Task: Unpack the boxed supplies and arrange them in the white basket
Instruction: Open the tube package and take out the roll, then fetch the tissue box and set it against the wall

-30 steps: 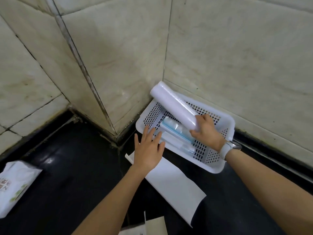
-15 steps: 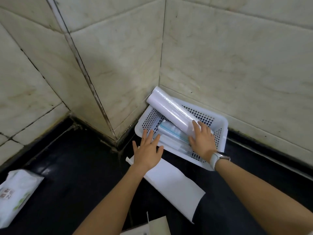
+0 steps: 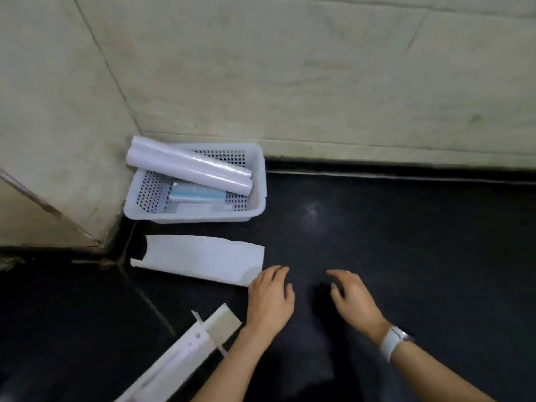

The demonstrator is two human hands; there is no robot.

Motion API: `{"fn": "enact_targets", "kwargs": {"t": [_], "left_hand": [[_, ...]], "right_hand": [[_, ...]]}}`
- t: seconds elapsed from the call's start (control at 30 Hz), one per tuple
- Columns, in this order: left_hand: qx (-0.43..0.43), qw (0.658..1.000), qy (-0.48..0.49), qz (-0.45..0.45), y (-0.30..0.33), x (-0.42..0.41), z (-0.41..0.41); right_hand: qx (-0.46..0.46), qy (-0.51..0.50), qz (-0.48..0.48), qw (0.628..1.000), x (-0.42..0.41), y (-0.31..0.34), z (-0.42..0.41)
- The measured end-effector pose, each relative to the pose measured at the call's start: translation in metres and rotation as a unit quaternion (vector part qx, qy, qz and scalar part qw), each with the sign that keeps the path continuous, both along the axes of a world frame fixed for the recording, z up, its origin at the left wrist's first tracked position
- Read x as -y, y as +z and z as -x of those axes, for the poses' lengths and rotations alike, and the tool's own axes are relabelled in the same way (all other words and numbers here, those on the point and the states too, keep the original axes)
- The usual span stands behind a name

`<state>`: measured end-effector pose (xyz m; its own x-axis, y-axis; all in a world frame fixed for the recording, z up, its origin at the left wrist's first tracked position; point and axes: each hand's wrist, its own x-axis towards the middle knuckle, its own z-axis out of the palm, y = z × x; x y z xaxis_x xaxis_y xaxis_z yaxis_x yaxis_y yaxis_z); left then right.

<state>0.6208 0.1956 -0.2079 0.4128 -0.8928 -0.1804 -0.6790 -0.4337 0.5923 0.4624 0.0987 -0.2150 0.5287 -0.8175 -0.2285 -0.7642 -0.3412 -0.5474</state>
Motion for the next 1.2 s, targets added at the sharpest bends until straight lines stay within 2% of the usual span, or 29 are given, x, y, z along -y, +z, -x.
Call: {"fn": "enact_targets", "kwargs": {"t": [0.17, 0.43, 0.77, 1.0, 1.2], "left_hand": [[0.006, 0.986, -0.15, -0.07, -0.016, 0.029, 0.078], [0.051, 0.943, -0.315, -0.094, -0.021, 0.106, 0.223], [0.07, 0.93, -0.354, -0.074, -0.026, 0.264, 0.47], [0.064, 0.915, -0.395, -0.055, -0.011, 0.336, 0.586], [0.148, 0.881, -0.449, -0.025, 0.003, 0.428, 0.636]], "right_hand": [[-0.077, -0.076, 0.014, 0.994, -0.007, -0.001, 0.1], [-0.126, -0.22, 0.0, 0.967, 0.009, -0.005, 0.264], [-0.127, -0.285, 0.028, 0.95, 0.148, -0.015, 0.509], [-0.139, -0.314, -0.001, 0.939, 0.214, -0.014, 0.613], [-0.193, -0.292, -0.171, 0.921, 0.256, -0.031, 0.665]]}}
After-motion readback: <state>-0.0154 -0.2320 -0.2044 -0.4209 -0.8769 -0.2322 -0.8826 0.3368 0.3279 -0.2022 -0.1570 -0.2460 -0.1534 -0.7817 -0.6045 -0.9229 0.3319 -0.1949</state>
